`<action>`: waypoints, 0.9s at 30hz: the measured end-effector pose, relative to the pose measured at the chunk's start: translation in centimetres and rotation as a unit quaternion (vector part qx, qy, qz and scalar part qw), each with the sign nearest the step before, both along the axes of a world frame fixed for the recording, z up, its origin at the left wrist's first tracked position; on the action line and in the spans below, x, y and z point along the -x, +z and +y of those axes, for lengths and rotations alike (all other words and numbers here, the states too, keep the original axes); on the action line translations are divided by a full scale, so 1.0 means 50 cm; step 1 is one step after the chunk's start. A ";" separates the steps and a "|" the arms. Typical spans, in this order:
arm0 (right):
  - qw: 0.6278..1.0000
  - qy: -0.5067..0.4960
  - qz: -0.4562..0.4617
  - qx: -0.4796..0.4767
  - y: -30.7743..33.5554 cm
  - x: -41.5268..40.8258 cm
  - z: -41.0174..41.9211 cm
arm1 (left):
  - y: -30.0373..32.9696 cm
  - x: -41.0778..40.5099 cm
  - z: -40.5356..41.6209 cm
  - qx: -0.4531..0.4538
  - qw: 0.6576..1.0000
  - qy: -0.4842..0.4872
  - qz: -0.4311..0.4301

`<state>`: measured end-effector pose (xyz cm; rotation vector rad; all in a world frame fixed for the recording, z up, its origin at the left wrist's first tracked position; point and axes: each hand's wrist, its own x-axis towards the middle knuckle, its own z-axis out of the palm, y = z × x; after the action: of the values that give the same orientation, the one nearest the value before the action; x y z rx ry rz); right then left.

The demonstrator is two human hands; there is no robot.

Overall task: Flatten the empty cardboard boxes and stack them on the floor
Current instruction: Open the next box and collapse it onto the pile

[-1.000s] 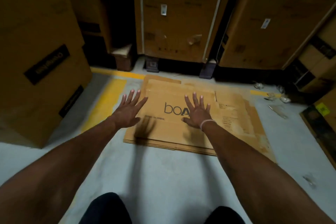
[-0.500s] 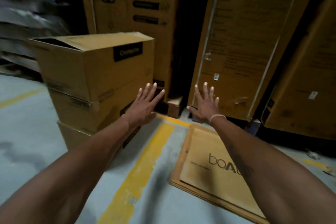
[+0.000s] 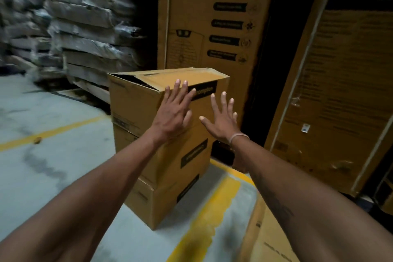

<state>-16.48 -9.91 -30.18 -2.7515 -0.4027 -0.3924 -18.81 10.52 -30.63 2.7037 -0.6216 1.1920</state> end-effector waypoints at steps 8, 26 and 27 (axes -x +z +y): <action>0.988 0.140 -0.045 -0.051 0.068 -0.018 0.243 | 0.095 -0.063 0.122 0.269 0.960 0.078 -0.004; 0.988 0.085 -0.010 -0.128 0.065 -0.015 0.048 | 0.056 -0.013 0.019 0.053 0.998 -0.041 -0.020; 0.988 0.072 -0.005 -0.135 0.066 -0.013 0.032 | 0.056 -0.013 0.013 0.046 0.998 -0.041 -0.028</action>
<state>-15.86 -8.32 -26.86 -2.4413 -0.5081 -0.3936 -18.16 11.15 -27.81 2.5513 -0.6622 1.2485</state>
